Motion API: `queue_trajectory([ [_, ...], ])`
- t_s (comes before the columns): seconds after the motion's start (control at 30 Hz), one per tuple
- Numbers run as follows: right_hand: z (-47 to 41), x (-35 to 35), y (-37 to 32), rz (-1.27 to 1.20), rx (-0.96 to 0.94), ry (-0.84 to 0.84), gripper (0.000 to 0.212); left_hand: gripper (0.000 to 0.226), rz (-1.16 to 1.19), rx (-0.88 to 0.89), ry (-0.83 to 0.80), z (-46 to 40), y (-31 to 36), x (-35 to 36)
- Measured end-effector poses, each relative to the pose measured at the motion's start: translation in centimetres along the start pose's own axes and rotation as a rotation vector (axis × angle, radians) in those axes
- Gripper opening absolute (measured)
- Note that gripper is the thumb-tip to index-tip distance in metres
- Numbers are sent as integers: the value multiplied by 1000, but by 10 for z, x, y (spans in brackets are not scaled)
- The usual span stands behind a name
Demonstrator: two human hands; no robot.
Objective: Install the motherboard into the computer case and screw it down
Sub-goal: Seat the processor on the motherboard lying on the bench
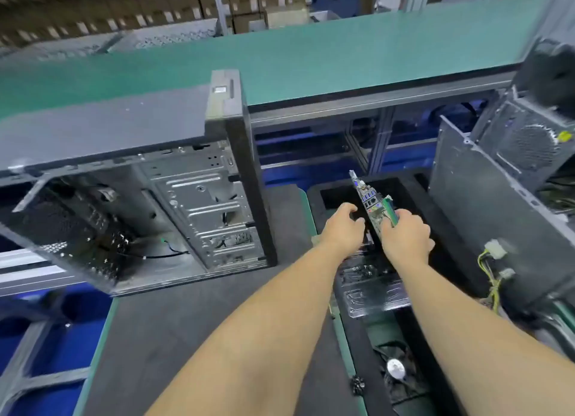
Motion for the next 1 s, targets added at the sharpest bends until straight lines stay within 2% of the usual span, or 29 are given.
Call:
queue_trajectory([
  [0.13, -43, 25, -10, -71, 60, -134, 56, 32, -81, 34, 83, -22, 29, 5],
  [0.27, -66, 54, -21, -164, 125, -205, 66, 34, -152, 32, 131, -24, 12, -2],
  [0.37, -73, 59, -23, -176, 167, -194, 57, 44, -162, 16, 161, -31, -3, -11],
  [0.5, -75, 52, -32, -220, 155, -167, 41, 43, -137, 35, 204, -33, -6, -26],
  [0.67, -44, 27, -69, -298, 23, -128, 38, 37, -89, 93, 321, -17, -1, -62],
  [0.73, -16, 16, -85, -268, -71, -105, 36, 39, -159, 193, 381, 1, 7, -80],
  [0.83, 34, 7, -99, -135, -178, -81, 33, 37, -424, 464, 490, 36, 24, -104],
  [0.9, 67, 6, -102, 19, -238, -83, 38, 35, -478, 538, 526, 58, 26, -118],
  [1.0, 116, 15, -99, 164, -299, -116, 43, 37, -542, 560, 441, 84, 14, -121],
])
Point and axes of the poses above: each hand's wrist, its own z-axis away from the middle knuckle, its own x-axis out of the palm, y = z × x, the point moved 8 cm from there along -z, towards the middle knuckle, and after that the axes turned 8 degrees about -z, right-handed, at the moved point
